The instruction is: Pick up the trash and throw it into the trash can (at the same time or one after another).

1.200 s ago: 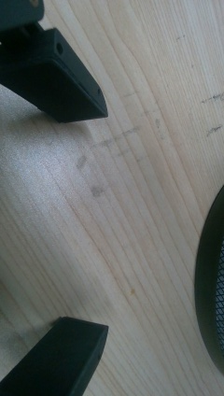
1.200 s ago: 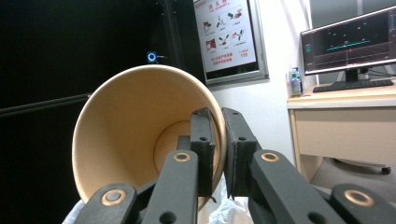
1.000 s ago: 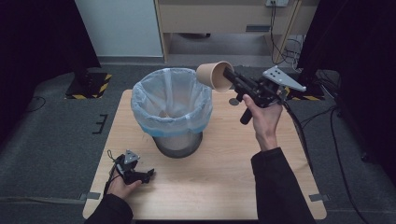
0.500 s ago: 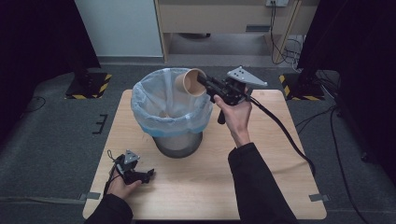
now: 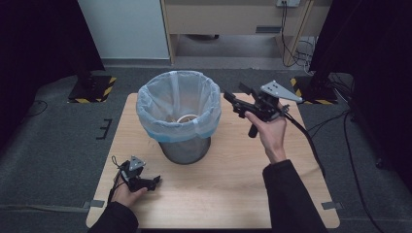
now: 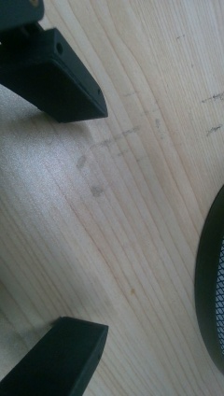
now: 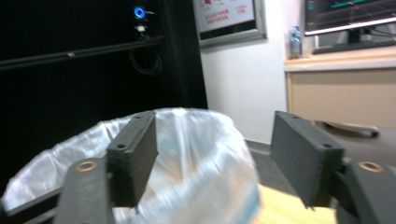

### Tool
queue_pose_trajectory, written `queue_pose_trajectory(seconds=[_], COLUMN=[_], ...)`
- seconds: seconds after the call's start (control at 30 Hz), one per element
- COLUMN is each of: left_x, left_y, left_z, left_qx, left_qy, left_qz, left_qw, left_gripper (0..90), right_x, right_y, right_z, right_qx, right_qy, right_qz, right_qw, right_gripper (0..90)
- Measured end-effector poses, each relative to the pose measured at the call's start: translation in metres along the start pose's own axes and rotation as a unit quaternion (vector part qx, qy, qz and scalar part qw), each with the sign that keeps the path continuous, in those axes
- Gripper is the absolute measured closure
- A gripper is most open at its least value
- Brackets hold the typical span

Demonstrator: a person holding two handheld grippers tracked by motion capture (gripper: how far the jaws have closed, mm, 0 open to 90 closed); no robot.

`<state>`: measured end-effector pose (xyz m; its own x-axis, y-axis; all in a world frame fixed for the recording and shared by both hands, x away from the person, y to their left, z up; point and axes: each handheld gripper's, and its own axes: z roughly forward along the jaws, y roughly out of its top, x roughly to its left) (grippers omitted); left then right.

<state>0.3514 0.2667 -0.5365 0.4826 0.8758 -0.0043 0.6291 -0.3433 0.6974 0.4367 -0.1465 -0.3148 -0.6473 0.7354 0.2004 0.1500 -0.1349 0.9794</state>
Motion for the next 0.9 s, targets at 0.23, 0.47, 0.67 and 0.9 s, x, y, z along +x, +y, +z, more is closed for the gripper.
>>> queue_pose_trajectory(seconds=[0.23,0.47,0.67,0.9], left_x=[0.000,0.000,0.000,0.000], left_y=[0.000,0.000,0.000,0.000], left_z=[0.000,0.000,0.000,0.000], left_qx=[0.000,0.000,0.000,-0.001], left_qy=[0.000,0.000,0.000,0.000], left_qz=[0.000,0.000,0.000,-0.001], left_qw=[1.0000,1.0000,1.0000,1.0000], left_gripper=[0.0,0.0,0.0,0.0], right_x=[-0.037,-0.066,-0.082,-0.107], right_y=[-0.052,-0.103,-0.144,-0.184], right_z=[-0.049,-0.078,-0.096,-0.110], right_qx=[0.071,0.139,0.198,0.316], right_qy=[-0.041,-0.074,-0.094,-0.137], right_qz=[0.010,0.024,0.030,0.000], right_qw=[0.9966,0.9872,0.9751,0.9391], right_gripper=[24.1,21.8,20.8,15.9])
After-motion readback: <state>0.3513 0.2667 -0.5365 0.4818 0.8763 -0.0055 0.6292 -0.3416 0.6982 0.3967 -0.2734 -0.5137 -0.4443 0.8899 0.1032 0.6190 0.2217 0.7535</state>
